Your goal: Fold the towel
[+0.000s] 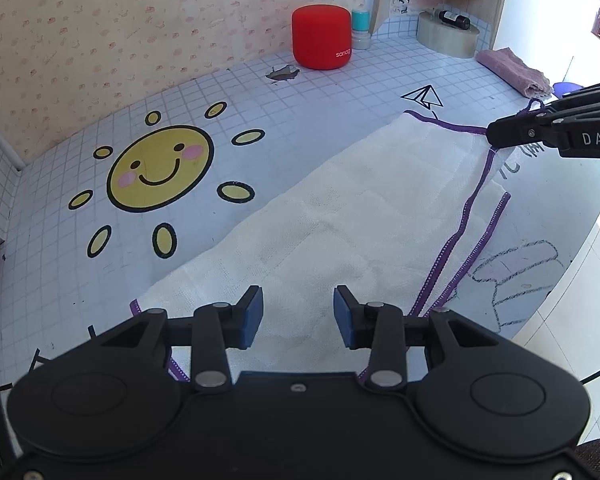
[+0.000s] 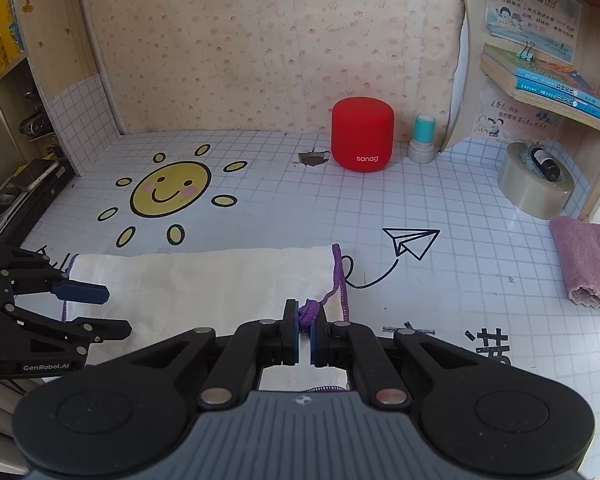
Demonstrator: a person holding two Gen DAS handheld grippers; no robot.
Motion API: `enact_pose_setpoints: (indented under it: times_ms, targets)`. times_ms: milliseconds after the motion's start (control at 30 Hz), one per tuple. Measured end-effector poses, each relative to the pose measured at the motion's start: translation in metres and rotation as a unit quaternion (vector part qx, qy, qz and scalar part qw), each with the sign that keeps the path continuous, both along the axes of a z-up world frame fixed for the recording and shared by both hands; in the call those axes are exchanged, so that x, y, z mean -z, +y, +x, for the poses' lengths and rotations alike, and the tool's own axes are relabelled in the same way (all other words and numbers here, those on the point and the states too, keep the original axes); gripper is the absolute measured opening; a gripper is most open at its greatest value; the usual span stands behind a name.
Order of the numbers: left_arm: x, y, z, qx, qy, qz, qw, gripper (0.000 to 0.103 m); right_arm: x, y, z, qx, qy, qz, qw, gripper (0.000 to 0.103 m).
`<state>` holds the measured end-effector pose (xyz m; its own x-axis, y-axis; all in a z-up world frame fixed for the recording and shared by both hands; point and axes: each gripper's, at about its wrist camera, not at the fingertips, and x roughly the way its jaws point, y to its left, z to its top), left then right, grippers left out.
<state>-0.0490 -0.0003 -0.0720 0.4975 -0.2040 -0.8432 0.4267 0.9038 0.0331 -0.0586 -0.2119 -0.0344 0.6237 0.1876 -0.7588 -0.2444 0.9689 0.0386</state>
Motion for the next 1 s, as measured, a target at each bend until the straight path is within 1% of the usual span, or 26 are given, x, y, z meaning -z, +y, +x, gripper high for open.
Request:
enact_pose_setpoints:
  times_ms: [133, 300, 433, 500, 567, 700, 900, 1000]
  targets:
    - [-0.004, 0.012, 0.002, -0.026, 0.000, -0.015, 0.9995, 0.041, 0.000, -0.001, 0.002, 0.000, 0.001, -0.001, 1.000, 0.004]
    - [0.002, 0.017, 0.008, -0.032, 0.003, 0.001, 0.9995, 0.041, 0.001, -0.002, 0.003, 0.000, 0.002, -0.006, 1.000, 0.004]
    - [0.013, 0.014, 0.014, -0.022, 0.013, 0.021, 0.9995, 0.041, 0.004, -0.003, 0.003, 0.000, 0.006, -0.011, 1.000, 0.004]
    - [0.016, 0.013, 0.015, -0.022, 0.011, 0.023, 0.9994, 0.044, 0.005, -0.004, 0.003, 0.000, 0.006, -0.016, 1.000, 0.004]
    - [0.016, 0.013, 0.016, -0.024, 0.010, 0.023, 0.9994, 0.044, 0.005, -0.005, 0.003, 0.002, 0.006, -0.019, 1.000, 0.004]
    - [0.016, 0.009, 0.013, -0.015, -0.002, 0.040, 0.9991, 0.048, 0.003, -0.008, 0.001, 0.007, 0.004, -0.020, 1.000, 0.004]
    - [0.016, 0.008, 0.014, -0.013, -0.001, 0.039, 0.9992, 0.048, -0.001, -0.011, -0.004, 0.007, -0.001, -0.031, 0.999, 0.004]
    - [0.015, 0.008, 0.013, -0.010, -0.003, 0.042, 0.9991, 0.049, 0.004, -0.012, -0.006, 0.005, 0.007, -0.036, 0.999, 0.004]
